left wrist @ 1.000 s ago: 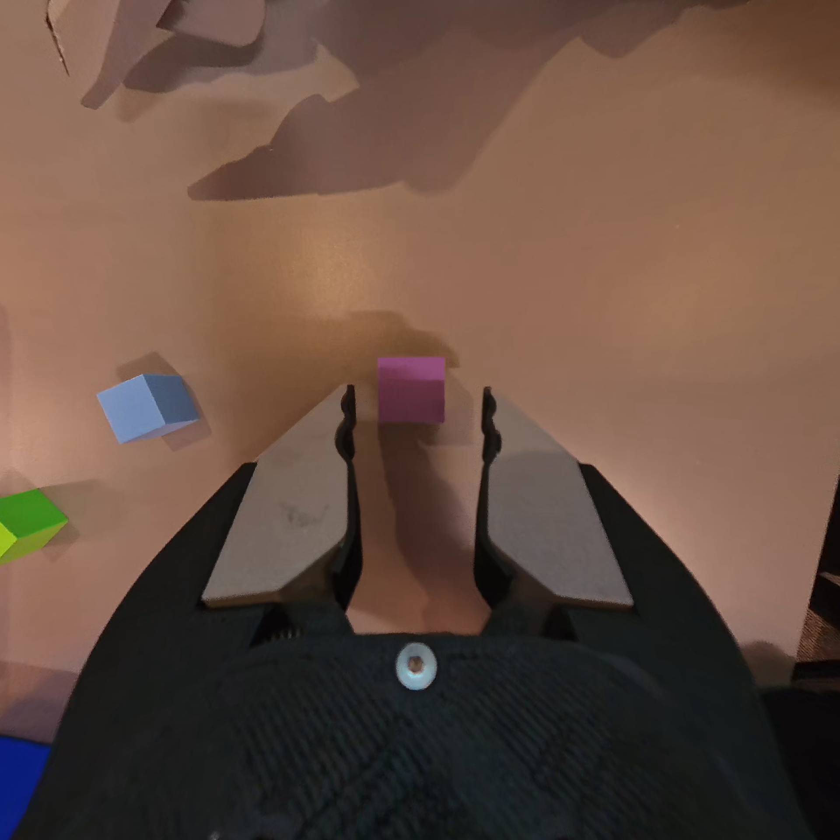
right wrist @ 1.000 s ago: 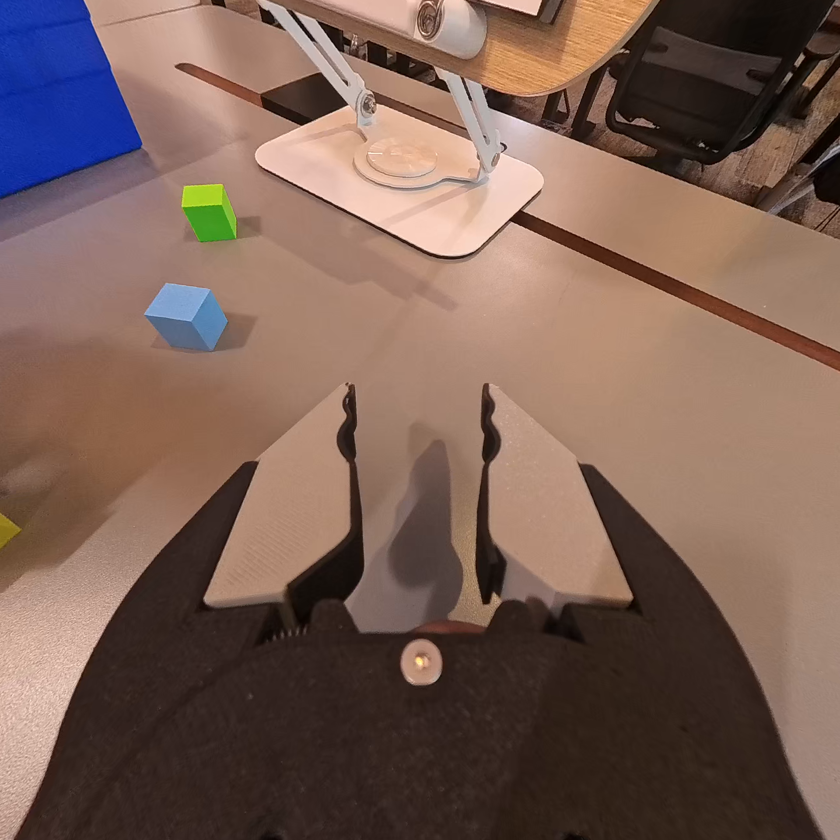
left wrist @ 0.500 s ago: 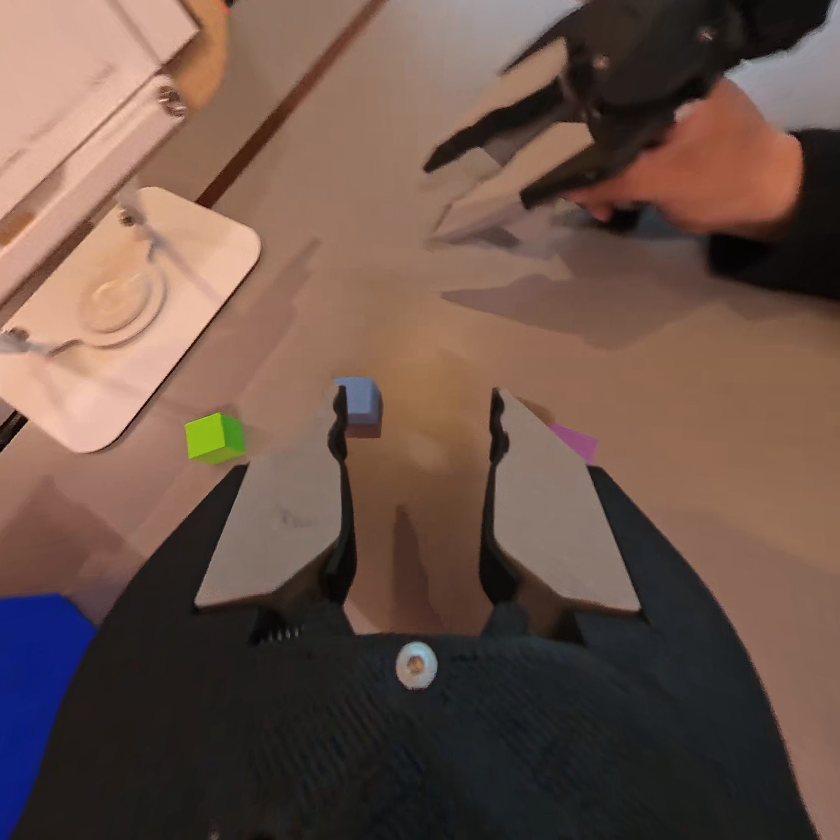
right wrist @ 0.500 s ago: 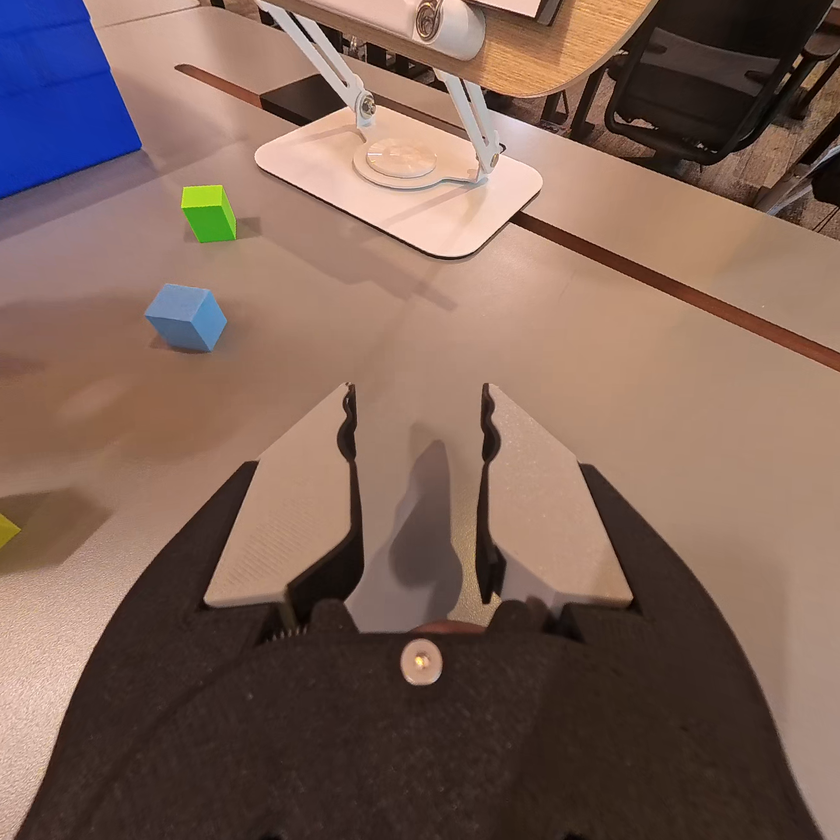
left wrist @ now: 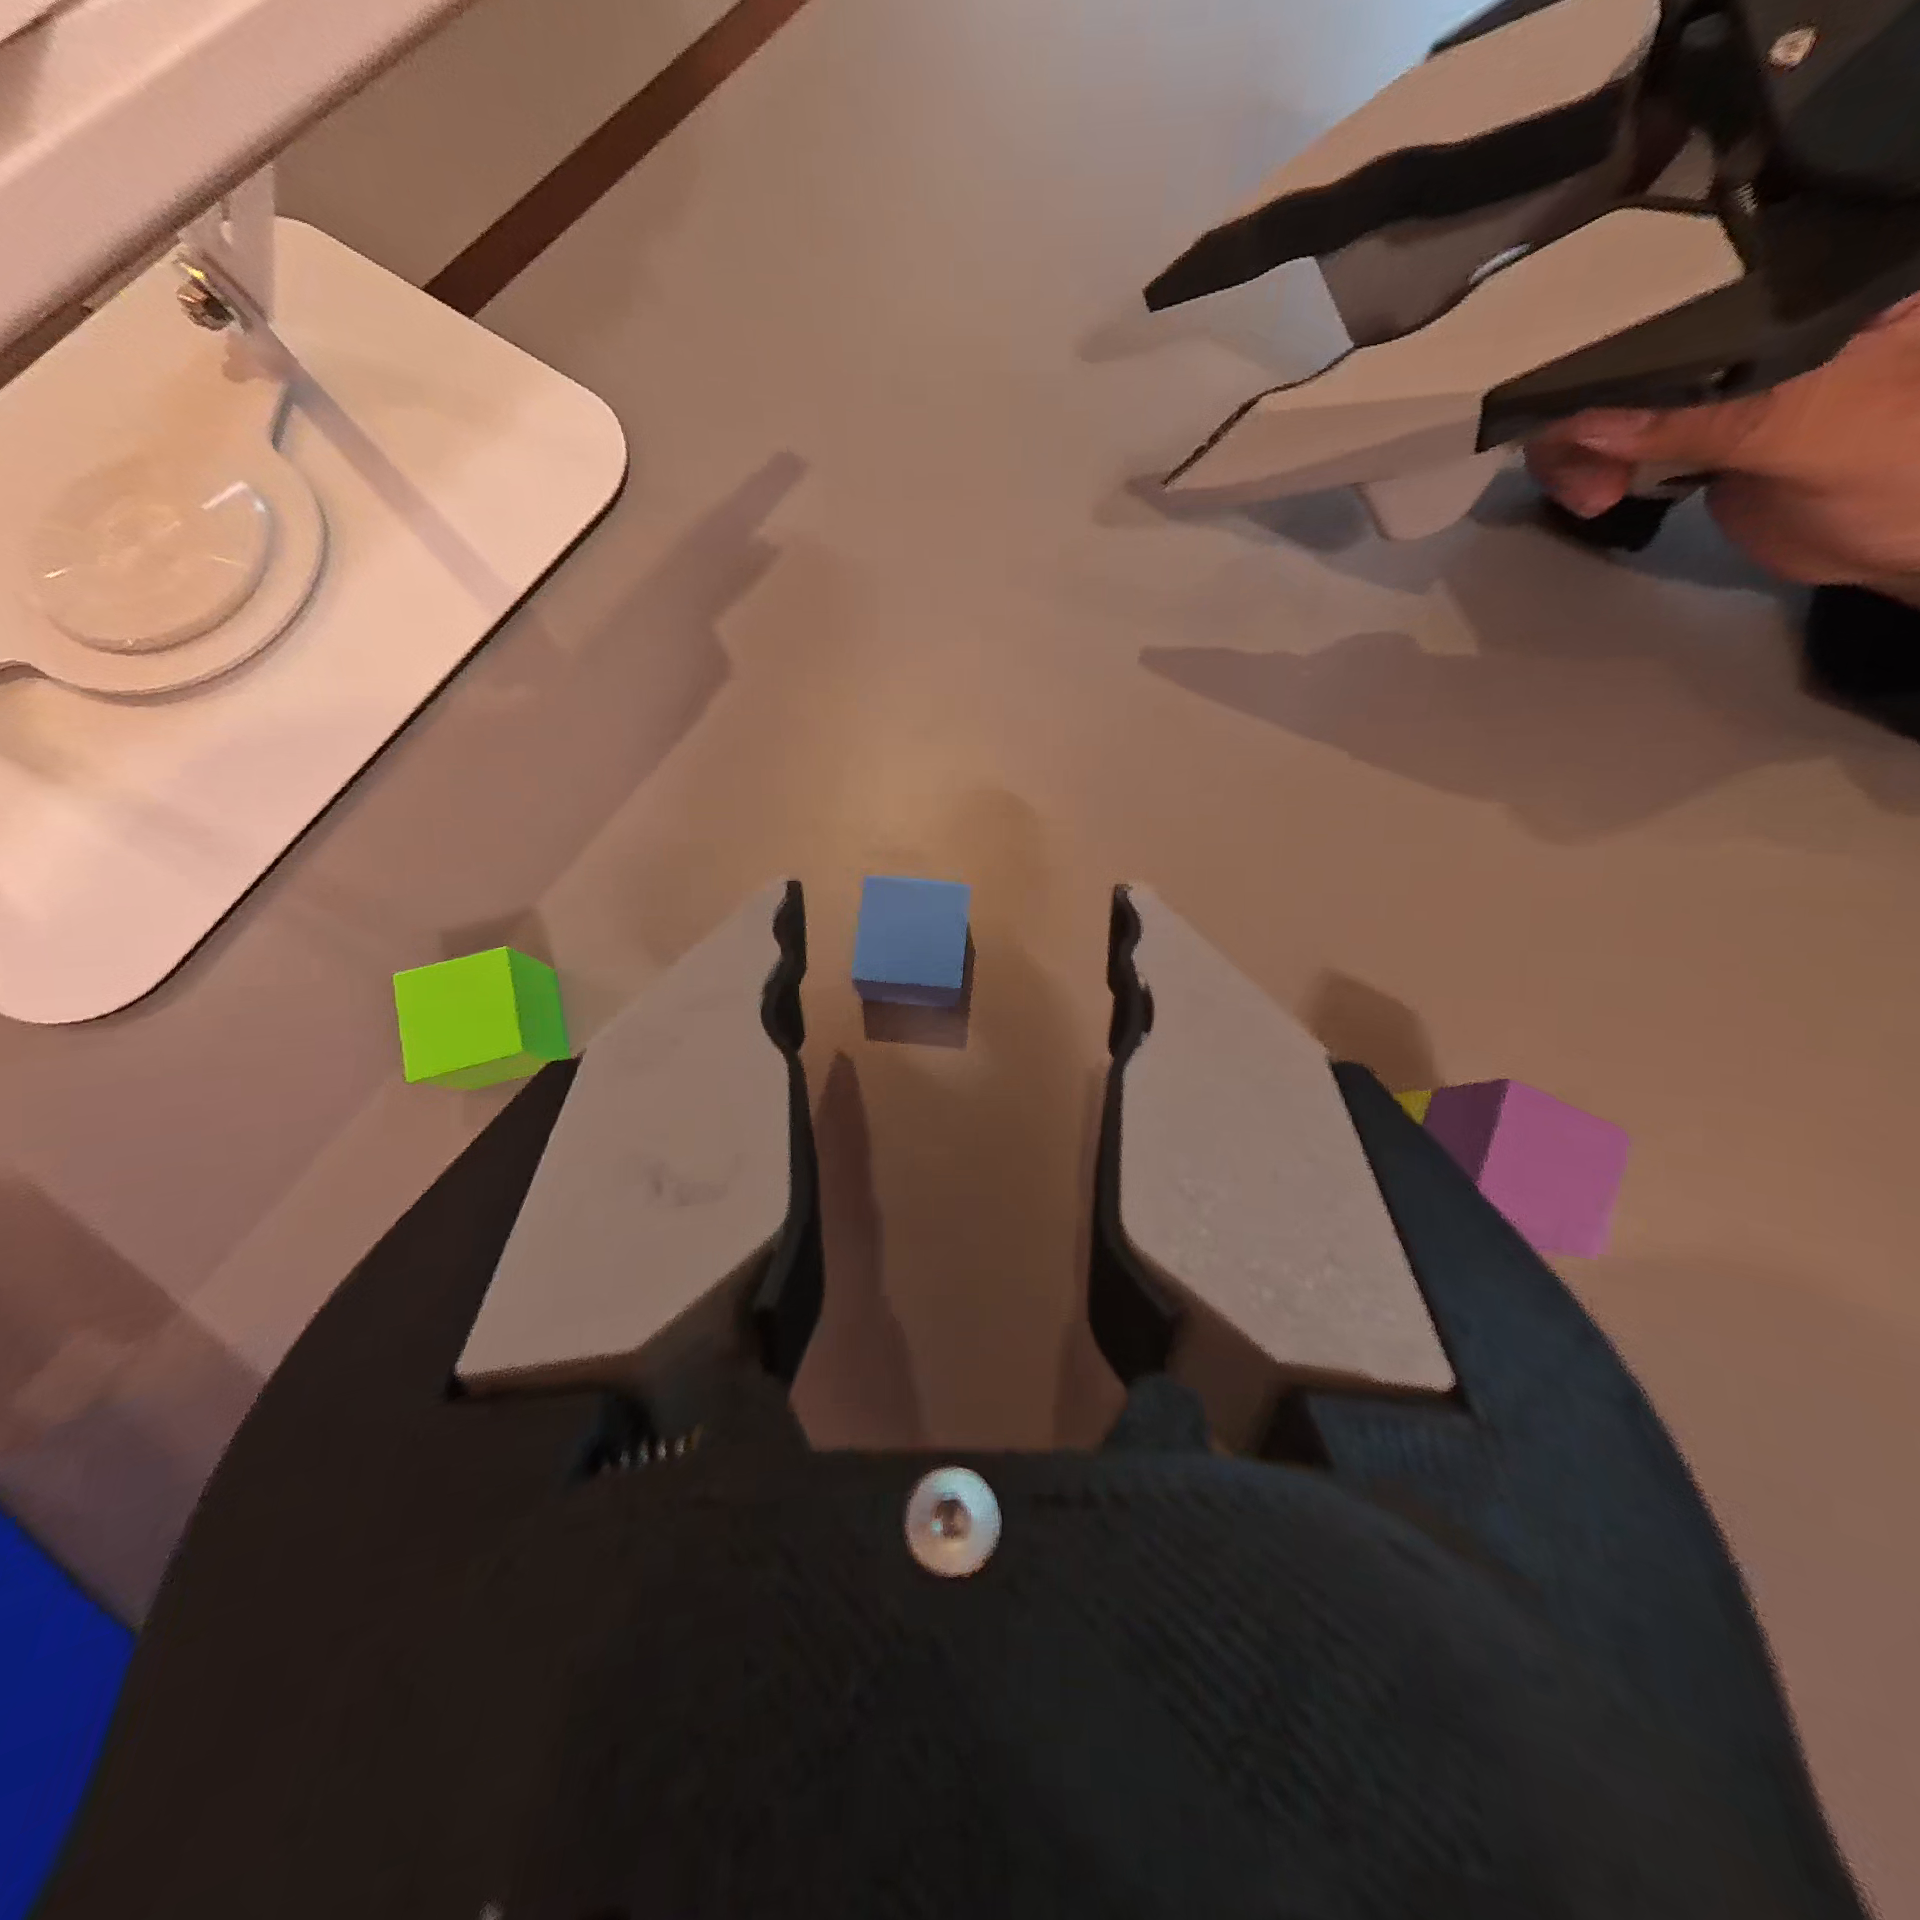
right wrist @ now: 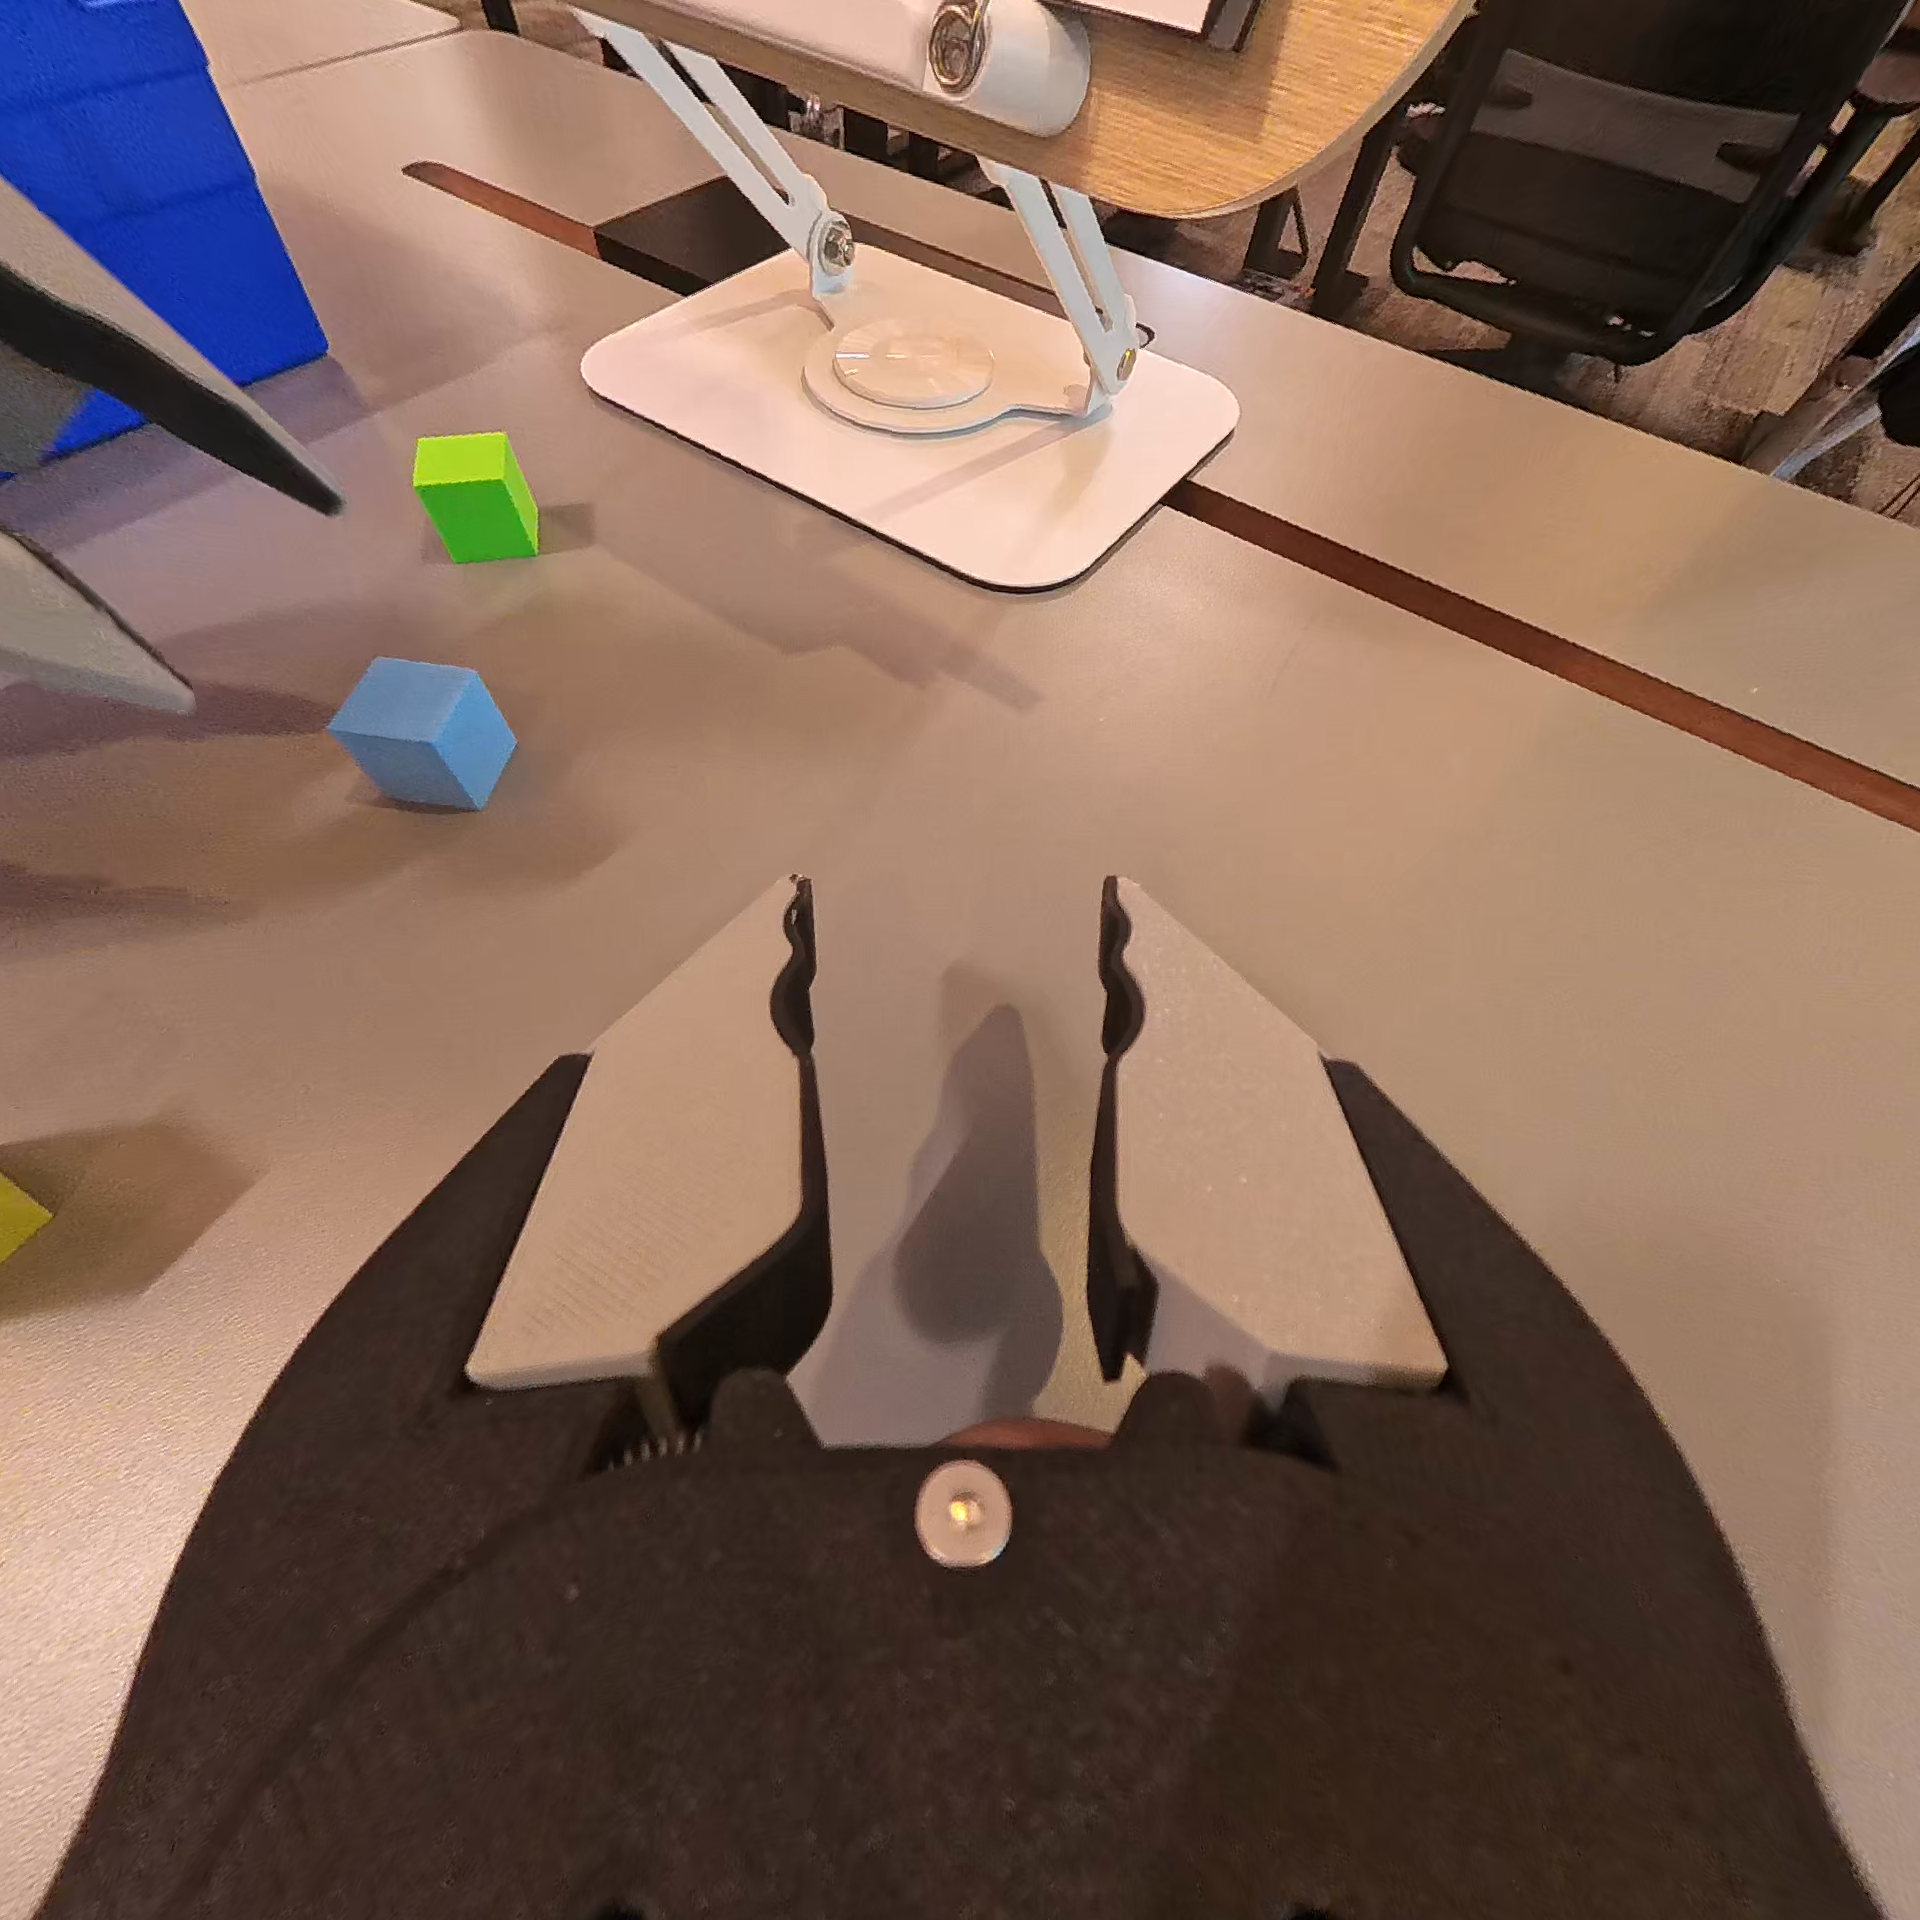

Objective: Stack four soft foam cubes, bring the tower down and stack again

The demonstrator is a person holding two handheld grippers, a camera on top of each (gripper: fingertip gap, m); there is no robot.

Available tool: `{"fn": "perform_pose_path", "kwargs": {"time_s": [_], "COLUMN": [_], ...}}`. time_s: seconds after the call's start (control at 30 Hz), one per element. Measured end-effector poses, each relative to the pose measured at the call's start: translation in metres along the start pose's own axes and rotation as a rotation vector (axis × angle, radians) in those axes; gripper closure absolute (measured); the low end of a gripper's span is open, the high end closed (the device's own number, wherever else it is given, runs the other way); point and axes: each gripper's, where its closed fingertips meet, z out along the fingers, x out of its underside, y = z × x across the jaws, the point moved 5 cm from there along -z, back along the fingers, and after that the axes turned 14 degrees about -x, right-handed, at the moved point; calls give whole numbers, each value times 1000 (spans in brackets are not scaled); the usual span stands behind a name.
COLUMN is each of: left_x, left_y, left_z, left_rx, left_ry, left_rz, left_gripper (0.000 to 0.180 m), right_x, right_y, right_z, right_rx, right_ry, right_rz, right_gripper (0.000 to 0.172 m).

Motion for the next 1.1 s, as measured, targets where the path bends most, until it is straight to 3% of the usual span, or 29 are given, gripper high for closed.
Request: {"fn": "perform_pose_path", "kwargs": {"time_s": [0.2, 0.73, 0.83, 1.1], "left_x": [10, 24, 27, 28], "left_y": [1, -1, -2, -2], "left_z": [14, 37, 39, 40], "left_rx": [42, 10, 5, -8], "left_ry": [68, 151, 163, 128], "left_rz": [24, 81, 103, 93], "left_gripper": [120, 133, 154, 155], "right_x": [0, 0, 0, 0], "right_y": [0, 0, 0, 0], "right_z": [0, 0, 0, 0], "right_rx": [-1, 0, 1, 0], "right_ry": [2, -3, -5, -4], "right_rz": [-3, 2, 2, 2], "right_gripper": [119, 119, 119, 119]}}
